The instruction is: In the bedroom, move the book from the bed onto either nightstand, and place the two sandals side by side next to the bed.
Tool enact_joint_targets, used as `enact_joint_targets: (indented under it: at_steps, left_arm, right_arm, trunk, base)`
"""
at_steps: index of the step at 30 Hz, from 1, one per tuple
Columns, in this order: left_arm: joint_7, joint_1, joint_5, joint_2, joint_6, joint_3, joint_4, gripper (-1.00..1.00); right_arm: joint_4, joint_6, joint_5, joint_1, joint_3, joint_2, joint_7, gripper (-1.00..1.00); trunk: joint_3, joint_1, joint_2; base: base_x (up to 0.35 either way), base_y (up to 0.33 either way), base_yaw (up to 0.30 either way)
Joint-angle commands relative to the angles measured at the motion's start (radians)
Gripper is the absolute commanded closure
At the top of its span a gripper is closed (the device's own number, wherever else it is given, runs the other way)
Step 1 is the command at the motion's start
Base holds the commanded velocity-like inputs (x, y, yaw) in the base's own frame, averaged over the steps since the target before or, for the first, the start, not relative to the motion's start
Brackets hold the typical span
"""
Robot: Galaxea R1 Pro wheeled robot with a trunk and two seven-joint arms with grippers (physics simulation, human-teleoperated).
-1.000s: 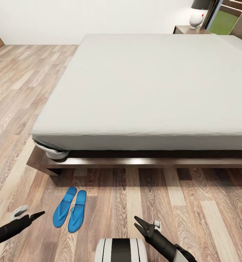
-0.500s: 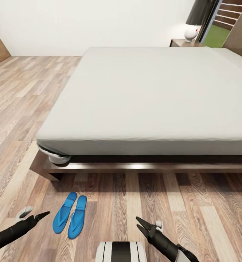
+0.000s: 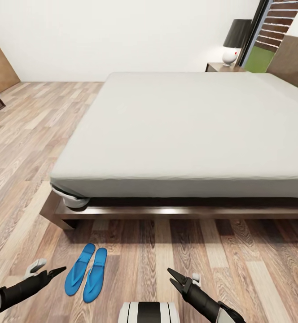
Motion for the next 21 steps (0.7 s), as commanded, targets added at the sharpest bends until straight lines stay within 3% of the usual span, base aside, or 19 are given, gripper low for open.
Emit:
enact_joint_targets:
  at_steps: [1, 12, 21]
  left_arm:
    - [-0.005, -0.001, -0.010, -0.001, 0.010, 0.008, -0.001, -1.00]
    - [-0.002, -0.001, -0.023, -0.018, 0.003, 0.008, 0.003, -1.00]
    - [0.001, -0.001, -0.026, -0.023, -0.002, 0.009, 0.003, -1.00]
  right_arm:
    - [0.000, 0.010, -0.004, 0.000, -0.001, 0.000, -0.001, -1.00]
    - [0.000, 0.010, -0.004, 0.000, 0.001, -0.002, -0.033, -1.00]
    - [0.000, 0.010, -0.006, 0.000, -0.001, -0.053, -0.072, -1.00]
  trunk:
    - [0.003, -0.001, 0.000]
    - [0.046, -0.006, 0.003]
    - [0.081, -0.010, 0.005]
  base:
    - [0.000, 0.000, 0.000]
    - [0.000, 0.000, 0.000]
    - [0.000, 0.000, 0.000]
